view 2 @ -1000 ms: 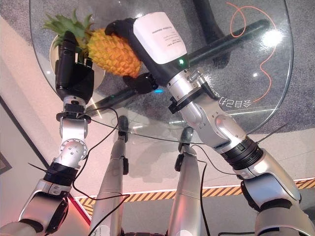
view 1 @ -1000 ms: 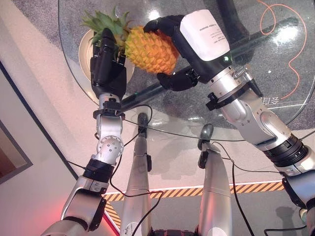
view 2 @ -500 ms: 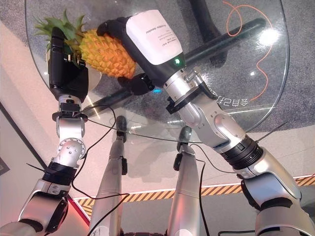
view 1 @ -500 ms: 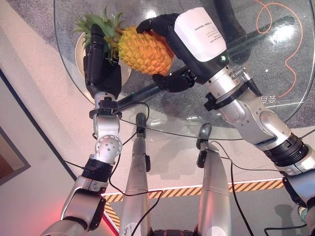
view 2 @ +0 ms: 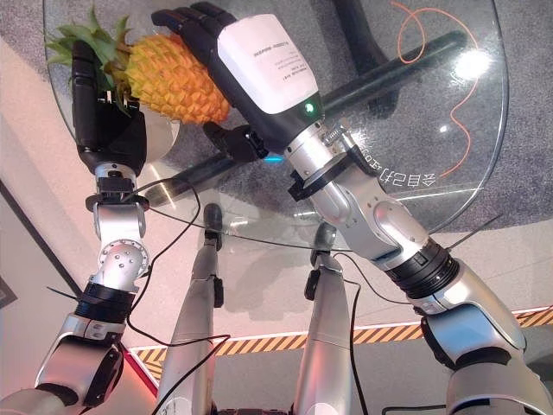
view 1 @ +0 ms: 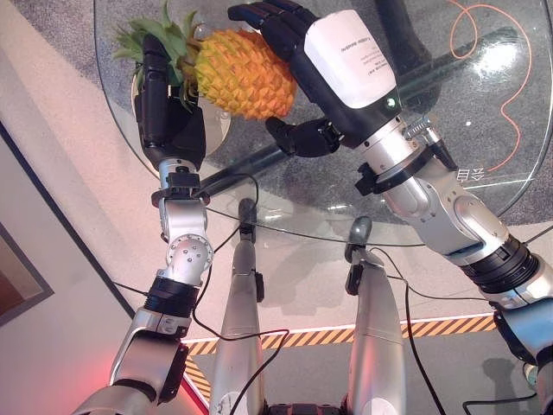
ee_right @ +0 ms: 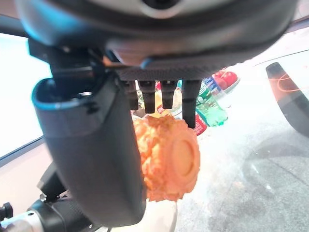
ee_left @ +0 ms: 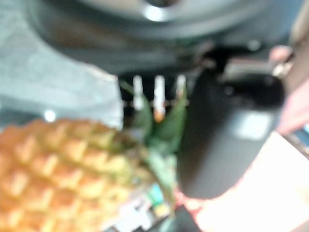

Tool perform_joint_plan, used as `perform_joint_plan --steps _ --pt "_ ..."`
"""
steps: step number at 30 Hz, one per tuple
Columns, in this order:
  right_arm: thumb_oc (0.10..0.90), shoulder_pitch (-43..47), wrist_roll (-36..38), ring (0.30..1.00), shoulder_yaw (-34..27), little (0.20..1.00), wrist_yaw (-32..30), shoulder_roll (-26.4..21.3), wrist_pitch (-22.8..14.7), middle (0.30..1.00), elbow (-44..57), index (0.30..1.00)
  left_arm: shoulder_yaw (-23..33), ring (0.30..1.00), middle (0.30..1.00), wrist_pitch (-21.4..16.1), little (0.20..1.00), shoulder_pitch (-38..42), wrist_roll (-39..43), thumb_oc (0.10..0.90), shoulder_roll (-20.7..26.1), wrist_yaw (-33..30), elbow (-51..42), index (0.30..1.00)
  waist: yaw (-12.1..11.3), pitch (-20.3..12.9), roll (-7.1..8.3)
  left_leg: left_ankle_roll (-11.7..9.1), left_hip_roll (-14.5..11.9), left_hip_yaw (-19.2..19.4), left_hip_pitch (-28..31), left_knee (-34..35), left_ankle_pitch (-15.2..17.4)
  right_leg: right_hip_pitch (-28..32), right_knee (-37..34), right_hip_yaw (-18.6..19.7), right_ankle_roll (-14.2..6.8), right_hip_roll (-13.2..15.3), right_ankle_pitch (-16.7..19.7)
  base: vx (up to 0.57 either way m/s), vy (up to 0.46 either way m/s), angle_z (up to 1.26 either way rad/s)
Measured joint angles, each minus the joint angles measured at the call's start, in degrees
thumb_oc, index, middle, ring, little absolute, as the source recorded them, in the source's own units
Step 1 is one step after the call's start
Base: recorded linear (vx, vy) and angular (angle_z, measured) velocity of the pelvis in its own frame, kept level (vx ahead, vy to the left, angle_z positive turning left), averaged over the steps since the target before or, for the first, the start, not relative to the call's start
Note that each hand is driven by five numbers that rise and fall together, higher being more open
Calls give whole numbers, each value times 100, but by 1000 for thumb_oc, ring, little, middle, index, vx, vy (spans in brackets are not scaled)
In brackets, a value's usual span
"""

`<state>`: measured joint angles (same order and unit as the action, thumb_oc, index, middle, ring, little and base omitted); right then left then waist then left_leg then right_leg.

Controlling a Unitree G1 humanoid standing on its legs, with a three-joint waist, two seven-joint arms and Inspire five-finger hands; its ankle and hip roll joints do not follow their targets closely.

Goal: Pick up the fruit to the plate

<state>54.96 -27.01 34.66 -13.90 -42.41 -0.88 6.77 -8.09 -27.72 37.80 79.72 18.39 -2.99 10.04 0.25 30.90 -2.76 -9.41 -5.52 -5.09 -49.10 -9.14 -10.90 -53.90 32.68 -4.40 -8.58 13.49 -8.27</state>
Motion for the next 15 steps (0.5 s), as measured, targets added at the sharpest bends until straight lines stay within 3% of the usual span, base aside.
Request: perform_joint_plan --steps 15 --pt "800 -7 0 900 0 900 -39 122 -3 900 0 900 0 300 300 -289 200 23 -39 100 -55 -24 0 300 10 0 0 0 0 4 -6 6 1 -15 1 6 -1 0 -2 0 0 0"
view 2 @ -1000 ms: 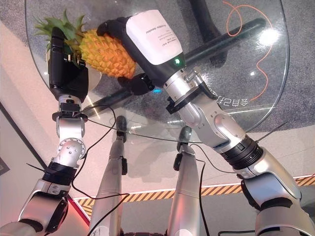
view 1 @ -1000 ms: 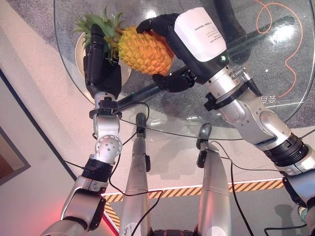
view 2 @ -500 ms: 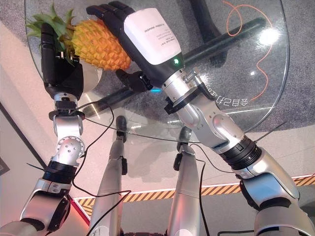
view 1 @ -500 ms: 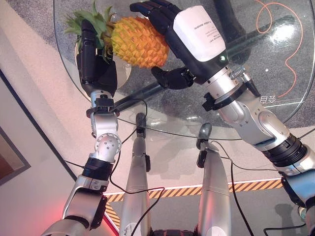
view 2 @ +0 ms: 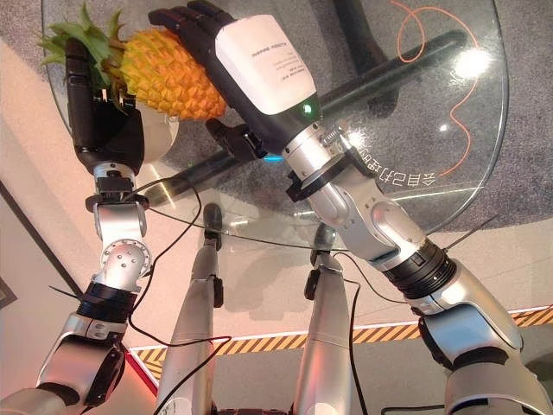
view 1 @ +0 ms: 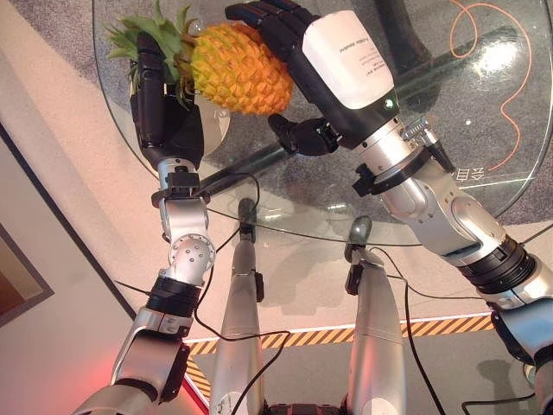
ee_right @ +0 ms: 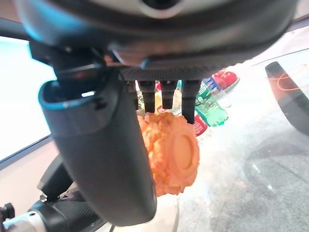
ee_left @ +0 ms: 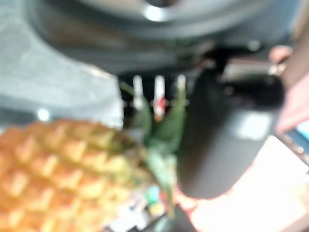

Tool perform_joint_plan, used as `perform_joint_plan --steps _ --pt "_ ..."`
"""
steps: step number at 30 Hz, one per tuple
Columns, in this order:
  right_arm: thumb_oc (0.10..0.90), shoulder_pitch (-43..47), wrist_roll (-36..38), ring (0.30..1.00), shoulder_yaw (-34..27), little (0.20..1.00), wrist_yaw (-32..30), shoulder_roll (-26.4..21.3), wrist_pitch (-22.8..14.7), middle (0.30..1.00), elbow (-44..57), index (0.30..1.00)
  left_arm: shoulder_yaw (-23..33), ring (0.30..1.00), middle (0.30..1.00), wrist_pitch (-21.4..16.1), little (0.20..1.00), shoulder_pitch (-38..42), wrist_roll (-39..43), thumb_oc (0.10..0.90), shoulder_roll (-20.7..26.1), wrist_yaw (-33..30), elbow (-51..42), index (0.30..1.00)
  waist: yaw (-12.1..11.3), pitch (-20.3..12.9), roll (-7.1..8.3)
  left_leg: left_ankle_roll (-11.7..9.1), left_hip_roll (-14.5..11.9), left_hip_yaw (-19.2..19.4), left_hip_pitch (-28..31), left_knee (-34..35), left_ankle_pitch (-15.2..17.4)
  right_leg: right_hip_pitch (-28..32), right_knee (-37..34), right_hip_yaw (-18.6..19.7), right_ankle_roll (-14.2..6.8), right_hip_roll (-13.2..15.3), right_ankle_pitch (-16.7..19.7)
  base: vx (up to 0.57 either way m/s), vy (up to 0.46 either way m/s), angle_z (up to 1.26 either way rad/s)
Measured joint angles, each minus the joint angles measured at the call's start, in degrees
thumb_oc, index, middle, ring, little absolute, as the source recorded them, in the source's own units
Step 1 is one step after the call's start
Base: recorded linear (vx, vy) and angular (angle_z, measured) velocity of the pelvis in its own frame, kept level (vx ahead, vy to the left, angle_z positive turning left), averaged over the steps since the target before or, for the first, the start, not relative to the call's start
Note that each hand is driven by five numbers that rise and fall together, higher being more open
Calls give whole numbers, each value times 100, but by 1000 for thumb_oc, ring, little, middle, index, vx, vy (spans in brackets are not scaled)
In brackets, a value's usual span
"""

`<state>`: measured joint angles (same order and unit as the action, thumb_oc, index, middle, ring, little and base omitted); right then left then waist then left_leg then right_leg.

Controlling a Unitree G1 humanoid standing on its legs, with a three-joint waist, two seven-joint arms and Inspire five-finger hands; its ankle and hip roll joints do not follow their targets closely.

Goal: Pick up the fruit to the plate

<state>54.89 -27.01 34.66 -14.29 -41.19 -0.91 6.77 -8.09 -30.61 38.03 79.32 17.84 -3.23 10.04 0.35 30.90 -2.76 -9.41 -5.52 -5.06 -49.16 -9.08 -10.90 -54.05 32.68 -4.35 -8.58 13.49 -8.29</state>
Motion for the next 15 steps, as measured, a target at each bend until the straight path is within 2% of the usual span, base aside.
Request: perform_joint_plan --steps 7,15 --pt "800 -5 0 900 -1 900 -51 63 26 900 -1 900 39 300 300 -151 200 16 -283 100 -71 -29 0 300 -11 0 0 0 1 1 -4 2 0 -6 1 2 0 0 -1 0 0 0" --pt "800 -68 12 900 -1 900 -123 96 26 900 -2 900 33 300 300 -267 200 61 -676 100 -136 -354 -1 300 -10 0 0 0 2 2 -6 -1 0 -9 5 7 0 0 -1 0 0 0"
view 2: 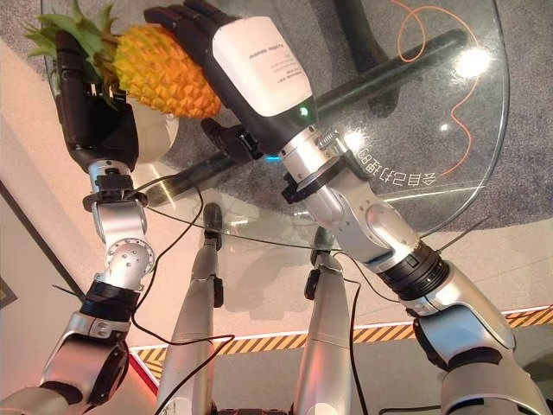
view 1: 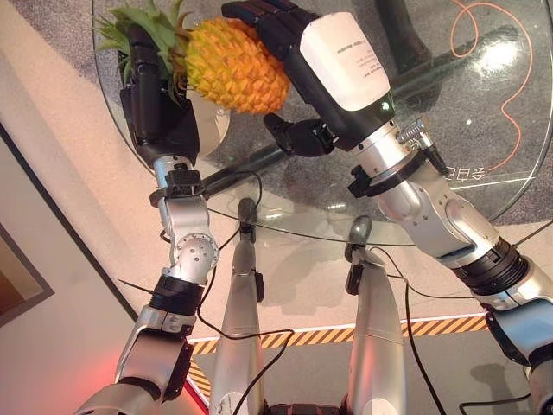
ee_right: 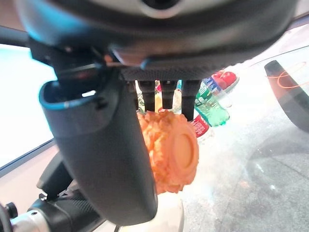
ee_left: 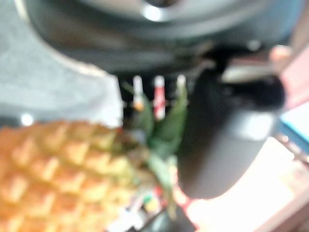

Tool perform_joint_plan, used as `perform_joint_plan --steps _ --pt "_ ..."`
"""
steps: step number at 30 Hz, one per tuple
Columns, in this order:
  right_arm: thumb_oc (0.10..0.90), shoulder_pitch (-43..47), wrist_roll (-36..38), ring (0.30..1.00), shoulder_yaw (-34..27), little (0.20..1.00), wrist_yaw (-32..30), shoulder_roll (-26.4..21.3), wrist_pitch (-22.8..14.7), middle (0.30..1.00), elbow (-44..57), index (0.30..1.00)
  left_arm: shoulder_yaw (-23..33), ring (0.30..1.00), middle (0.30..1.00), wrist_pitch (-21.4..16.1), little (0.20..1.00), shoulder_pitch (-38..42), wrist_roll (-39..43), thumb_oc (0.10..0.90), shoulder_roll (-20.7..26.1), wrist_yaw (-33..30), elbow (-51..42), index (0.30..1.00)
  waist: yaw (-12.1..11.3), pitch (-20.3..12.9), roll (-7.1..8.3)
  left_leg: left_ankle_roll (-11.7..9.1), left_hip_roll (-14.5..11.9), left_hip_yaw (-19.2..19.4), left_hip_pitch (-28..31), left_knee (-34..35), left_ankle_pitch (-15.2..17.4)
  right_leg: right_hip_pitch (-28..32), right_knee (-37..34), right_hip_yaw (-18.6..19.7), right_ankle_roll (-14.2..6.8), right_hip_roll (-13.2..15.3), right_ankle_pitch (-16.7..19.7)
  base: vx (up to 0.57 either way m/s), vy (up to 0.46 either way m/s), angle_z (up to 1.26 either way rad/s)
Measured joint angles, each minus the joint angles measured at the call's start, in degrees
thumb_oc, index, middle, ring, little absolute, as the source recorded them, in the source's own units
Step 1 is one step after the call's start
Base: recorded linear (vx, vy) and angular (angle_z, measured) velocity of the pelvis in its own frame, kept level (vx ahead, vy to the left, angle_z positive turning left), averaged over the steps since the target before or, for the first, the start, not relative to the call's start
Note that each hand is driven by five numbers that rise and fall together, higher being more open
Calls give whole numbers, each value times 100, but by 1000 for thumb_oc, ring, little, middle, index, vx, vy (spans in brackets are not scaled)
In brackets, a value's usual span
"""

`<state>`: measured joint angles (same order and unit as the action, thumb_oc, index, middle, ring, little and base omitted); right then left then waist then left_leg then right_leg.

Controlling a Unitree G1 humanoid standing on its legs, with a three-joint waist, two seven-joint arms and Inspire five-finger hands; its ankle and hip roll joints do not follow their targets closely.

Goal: Pick up the fruit to the plate

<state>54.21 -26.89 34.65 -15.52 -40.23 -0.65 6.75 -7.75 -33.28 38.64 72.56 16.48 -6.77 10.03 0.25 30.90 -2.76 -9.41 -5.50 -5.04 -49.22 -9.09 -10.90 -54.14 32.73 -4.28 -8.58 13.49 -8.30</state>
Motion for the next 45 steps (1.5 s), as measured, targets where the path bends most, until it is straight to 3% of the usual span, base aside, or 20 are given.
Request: perform_joint_plan --steps 11,26,37,45 --pt "800 -40 10 900 -53 900 -230 27 55 900 -184 900 48 300 300 -366 200 28 -352 100 -46 -517 0 300 -11 0 0 1 0 -6 2 -25 -4 11 22 0 2 0 2 -18 -1 0" --pt "800 -55 14 900 -426 900 -621 23 194 900 -261 900 178 300 300 -376 200 23 -616 100 -49 -663 0 300 1 -1 1 5 2 -10 12 -71 -8 39 41 -5 8 0 8 -10 0 0" --pt "800 -250 243 900 -655 900 -1125 20 290 900 -675 900 218 300 300 -393 200 49 -1821 100 -23 -1430 61 300 4 -1 2 6 3 -10 12 -80 -7 42 48 -5 7 0 6 0 0 0" --pt "800 -800 740 900 -1207 900 -1989 56 412 900 -1256 900 397 300 300 -633 200 174 -2420 100 -5 -1864 448 300 54 -1 4 7 4 -8 12 -77 -6 47 34 -5 8 -1 8 -13 17 0"
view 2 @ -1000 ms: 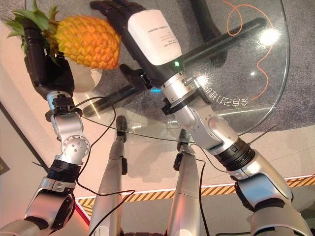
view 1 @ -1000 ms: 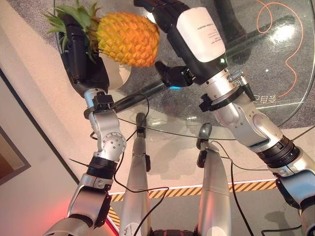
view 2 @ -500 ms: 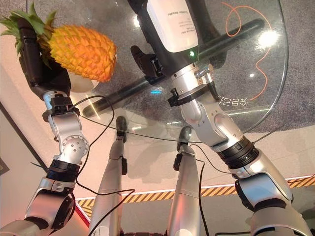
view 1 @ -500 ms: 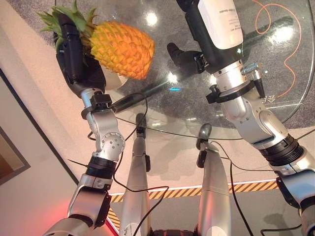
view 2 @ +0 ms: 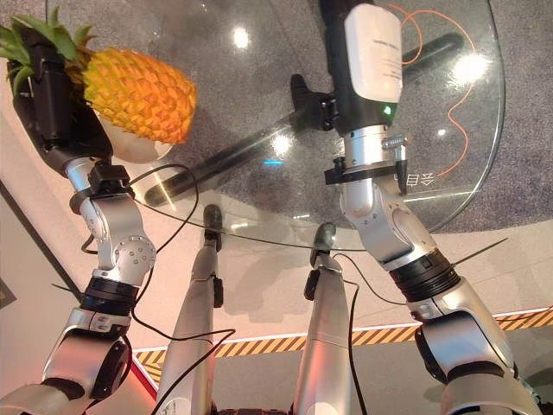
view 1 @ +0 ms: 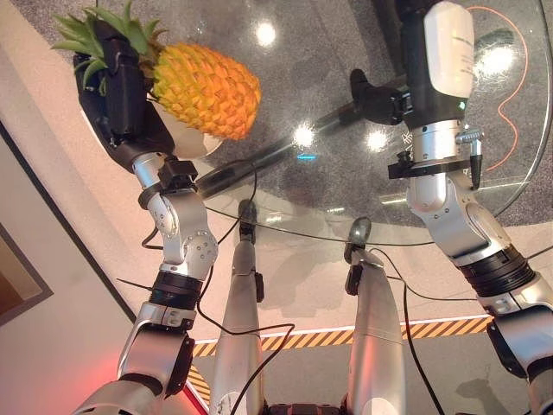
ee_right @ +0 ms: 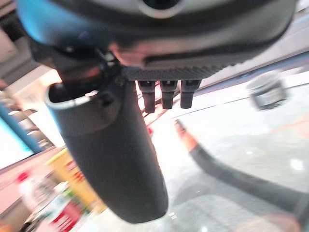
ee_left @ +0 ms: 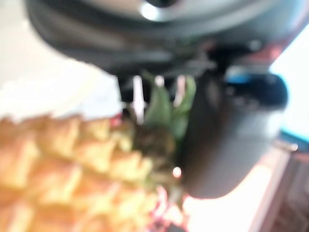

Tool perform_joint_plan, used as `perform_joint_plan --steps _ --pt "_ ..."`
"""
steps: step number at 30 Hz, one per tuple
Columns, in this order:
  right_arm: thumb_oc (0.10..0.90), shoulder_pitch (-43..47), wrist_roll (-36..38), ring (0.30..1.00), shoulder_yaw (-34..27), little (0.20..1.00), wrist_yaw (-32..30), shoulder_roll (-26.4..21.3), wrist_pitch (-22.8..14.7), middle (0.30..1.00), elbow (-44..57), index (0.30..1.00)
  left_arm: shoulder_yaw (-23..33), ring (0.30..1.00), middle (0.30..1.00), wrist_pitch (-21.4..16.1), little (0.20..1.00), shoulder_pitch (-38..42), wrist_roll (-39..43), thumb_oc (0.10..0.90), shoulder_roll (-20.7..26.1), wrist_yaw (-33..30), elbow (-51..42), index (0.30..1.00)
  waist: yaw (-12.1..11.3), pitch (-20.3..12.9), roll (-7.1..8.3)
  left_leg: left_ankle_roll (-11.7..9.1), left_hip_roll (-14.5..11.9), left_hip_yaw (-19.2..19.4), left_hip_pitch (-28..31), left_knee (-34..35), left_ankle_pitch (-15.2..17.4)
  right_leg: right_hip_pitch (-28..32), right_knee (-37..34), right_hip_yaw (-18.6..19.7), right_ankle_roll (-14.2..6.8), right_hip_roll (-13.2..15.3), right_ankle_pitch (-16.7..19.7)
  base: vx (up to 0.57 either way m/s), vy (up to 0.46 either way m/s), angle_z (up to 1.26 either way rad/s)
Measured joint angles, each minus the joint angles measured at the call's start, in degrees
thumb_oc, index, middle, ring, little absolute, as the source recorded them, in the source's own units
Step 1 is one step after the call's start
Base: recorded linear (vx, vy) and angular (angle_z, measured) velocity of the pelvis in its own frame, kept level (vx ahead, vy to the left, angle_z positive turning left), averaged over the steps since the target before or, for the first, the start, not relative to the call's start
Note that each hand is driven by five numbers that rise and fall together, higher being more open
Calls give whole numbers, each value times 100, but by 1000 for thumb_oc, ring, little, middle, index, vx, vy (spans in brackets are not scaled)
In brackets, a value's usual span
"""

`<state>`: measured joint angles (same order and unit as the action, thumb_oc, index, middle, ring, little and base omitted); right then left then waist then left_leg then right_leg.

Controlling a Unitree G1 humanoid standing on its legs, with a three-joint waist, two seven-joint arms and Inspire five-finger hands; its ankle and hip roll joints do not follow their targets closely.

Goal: Pick up the fruit to the plate

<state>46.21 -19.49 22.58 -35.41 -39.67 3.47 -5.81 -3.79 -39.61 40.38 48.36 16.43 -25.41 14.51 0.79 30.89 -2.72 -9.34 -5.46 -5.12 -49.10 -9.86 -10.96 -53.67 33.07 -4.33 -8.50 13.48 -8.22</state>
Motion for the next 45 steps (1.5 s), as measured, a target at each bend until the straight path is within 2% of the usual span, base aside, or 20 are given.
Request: perform_joint_plan --steps 9,13,18,23,28,33,38,45 --pt "800 -718 894 900 -594 900 -958 202 -12 900 -637 900 144 300 300 -130 200 21 -428 100 222 -423 308 300 170 -1 42 5 1 6 20 -2 3 28 -23 0 11 0 18 -7 33 0" --pt "800 -1057 1478 900 -834 900 -1242 367 -57 900 -969 900 270 300 300 -351 200 39 -701 100 274 -720 559 300 251 3 71 18 1 42 127 3 12 116 -47 25 12 -1 25 -2 58 -2" --pt "800 -1224 2224 900 -1172 900 -1574 374 -175 900 -1736 900 291 300 300 -618 200 167 -1297 100 520 -1468 957 300 276 4 78 64 -7 161 199 16 43 160 -144 144 -16 -29 78 -9 31 -8" --pt "800 -1239 3048 900 -1230 900 -1702 375 -521 900 -2595 900 279 300 300 -638 200 480 -1919 100 811 -2076 1384 300 289 5 81 49 -31 176 199 42 32 169 -220 147 -24 -51 117 -2 3 -2" --pt "800 -1194 3867 900 -1223 900 -1722 400 -948 900 -3465 900 231 300 300 -641 200 782 -2362 100 1174 -2710 1839 300 341 19 129 49 -43 183 244 65 32 210 -251 146 -27 -57 141 0 0 0" --pt "800 -1073 4554 900 -1262 900 -1701 425 -1258 900 -4350 900 214 300 300 -643 200 960 -2429 100 1350 -3031 2207 300 388 16 153 46 -65 189 348 72 27 311 -257 148 -15 -84 152 1 -2 -1" --pt "800 -852 5234 900 -1594 900 -1195 432 -1610 900 -5644 900 169 300 300 -646 200 1220 -2430 100 1431 -3131 2717 300 373 16 153 36 -122 189 367 78 21 332 -286 142 6 -148 170 17 -13 -4" --pt "800 -871 5964 900 -1708 900 -640 468 -1650 900 -6251 900 -19 300 300 -643 200 1355 -2577 100 1555 -3289 2991 300 402 16 153 30 -128 194 367 83 18 330 -288 143 5 -153 170 0 0 0"
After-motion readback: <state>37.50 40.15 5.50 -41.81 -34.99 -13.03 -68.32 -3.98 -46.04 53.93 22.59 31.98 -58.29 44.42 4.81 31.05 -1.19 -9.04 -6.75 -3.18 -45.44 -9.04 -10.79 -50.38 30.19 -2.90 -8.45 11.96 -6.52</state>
